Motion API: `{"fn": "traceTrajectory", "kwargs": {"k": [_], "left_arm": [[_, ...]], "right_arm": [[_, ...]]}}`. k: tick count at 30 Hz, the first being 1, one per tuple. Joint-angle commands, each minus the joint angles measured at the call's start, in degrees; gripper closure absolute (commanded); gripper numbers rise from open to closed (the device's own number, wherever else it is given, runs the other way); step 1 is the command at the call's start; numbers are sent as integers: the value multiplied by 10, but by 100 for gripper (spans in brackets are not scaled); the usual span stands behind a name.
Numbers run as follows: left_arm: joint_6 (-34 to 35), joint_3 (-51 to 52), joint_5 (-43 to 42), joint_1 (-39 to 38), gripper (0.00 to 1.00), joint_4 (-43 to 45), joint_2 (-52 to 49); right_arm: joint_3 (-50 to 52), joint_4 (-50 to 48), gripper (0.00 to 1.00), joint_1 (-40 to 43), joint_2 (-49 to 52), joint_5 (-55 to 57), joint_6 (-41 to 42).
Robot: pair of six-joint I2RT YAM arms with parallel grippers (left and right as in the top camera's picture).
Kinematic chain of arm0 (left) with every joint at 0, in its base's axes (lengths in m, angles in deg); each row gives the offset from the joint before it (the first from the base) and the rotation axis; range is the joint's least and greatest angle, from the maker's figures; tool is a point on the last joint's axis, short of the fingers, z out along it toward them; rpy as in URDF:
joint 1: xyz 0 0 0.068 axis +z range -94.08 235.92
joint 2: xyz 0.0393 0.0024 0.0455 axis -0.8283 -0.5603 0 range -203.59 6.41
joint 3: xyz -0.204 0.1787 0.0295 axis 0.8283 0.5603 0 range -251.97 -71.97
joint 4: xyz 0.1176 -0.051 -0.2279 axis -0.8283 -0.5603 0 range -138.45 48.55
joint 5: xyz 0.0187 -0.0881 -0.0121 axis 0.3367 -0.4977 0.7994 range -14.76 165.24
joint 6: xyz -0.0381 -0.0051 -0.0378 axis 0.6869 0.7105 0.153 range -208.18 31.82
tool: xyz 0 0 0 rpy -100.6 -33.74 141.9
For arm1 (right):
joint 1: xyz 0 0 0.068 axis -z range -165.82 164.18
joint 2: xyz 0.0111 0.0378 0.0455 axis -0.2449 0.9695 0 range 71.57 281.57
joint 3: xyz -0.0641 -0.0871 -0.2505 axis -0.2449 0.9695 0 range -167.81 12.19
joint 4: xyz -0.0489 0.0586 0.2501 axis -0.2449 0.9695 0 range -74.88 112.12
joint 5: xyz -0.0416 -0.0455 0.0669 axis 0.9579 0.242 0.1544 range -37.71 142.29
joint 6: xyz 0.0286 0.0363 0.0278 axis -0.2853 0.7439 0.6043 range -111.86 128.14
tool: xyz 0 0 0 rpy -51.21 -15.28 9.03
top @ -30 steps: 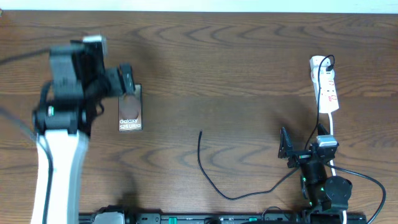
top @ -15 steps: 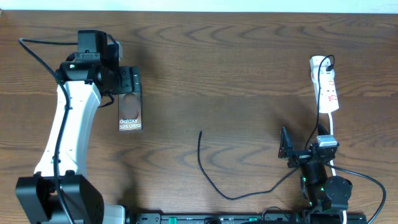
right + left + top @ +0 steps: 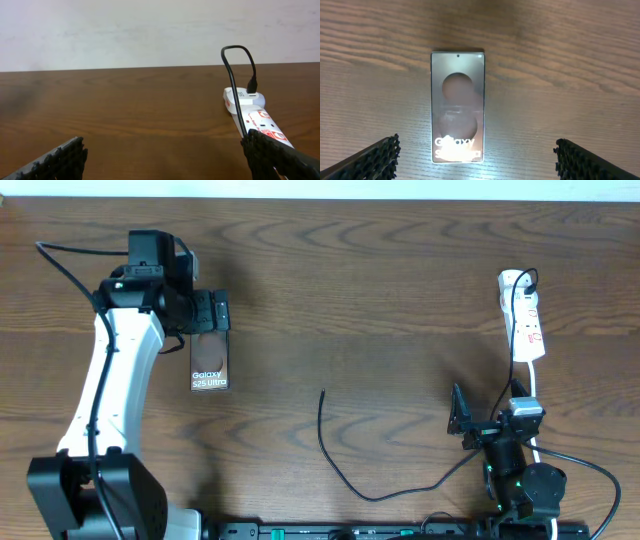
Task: Plug charger to phone and switch on socket
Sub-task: 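Move the left gripper forward over the upright silver phone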
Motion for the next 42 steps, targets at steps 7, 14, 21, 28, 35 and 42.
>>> {"fn": "traceTrajectory", "kwargs": {"k": [7, 14, 21, 28, 35, 42], "left_arm": [[0, 10, 19, -2, 2, 15, -86], [1, 10, 40, -2, 2, 25, -117], [3, 11, 47, -2, 2, 30, -124], [3, 16, 48, -2, 2, 36, -142], [3, 19, 49, -2, 2, 42, -142], [3, 20, 48, -2, 2, 38, -142]], "right_arm": [[1, 2, 1, -5, -3, 2, -7], [1, 2, 1, -5, -3, 2, -7], [1, 2, 1, -5, -3, 2, -7], [1, 2, 1, -5, -3, 2, -7], [1, 2, 1, -5, -3, 2, -7], [1, 2, 1, -5, -3, 2, -7]]}}
